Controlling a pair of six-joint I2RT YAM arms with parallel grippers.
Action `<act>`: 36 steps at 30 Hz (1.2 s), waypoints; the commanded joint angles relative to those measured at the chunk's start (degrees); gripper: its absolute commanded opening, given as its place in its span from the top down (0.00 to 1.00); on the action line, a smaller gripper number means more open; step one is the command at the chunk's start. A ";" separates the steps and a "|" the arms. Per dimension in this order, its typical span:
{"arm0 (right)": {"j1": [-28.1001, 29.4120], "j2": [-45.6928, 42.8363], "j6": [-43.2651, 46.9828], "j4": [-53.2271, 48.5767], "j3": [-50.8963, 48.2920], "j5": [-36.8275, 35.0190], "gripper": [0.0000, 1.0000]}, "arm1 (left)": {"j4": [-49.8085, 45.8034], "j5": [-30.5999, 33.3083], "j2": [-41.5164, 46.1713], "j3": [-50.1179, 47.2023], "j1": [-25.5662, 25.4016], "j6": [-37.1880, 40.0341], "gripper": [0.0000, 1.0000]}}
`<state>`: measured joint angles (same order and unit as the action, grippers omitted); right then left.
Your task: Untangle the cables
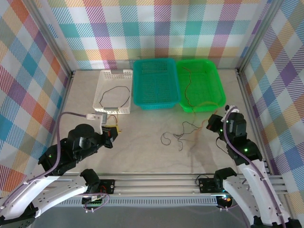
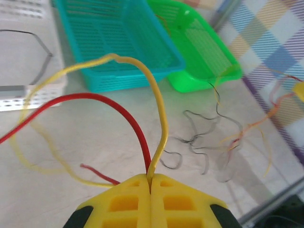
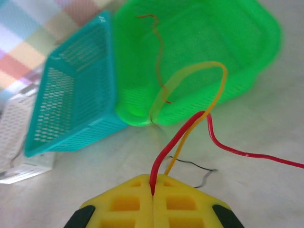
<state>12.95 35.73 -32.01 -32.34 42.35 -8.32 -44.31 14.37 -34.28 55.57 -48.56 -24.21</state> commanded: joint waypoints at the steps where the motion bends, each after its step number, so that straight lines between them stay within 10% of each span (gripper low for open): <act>1: -3.42 -0.61 1.70 -9.48 5.54 -1.69 1.00 | -7.76 5.00 0.08 2.78 1.00 3.65 1.00; 4: -6.55 -0.83 2.74 -12.68 9.61 -2.57 1.00 | -9.52 6.16 0.28 2.93 1.66 3.94 1.00; 17: -7.06 2.34 2.16 8.53 10.29 44.79 1.00 | 9.27 -12.71 -6.46 -4.76 1.73 -2.13 1.00; 26: -5.30 4.73 -2.15 20.14 6.08 54.20 1.00 | 25.84 -22.01 -18.18 -7.40 1.66 -6.01 0.96; 36: 0.30 8.68 -2.09 24.39 6.44 49.51 1.00 | 35.86 -30.52 -27.19 -6.08 0.00 -6.31 0.35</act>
<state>12.23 43.99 -33.91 -11.73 47.66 42.11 -13.34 -12.01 -61.04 48.56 -47.94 -30.48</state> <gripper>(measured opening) 0.065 0.643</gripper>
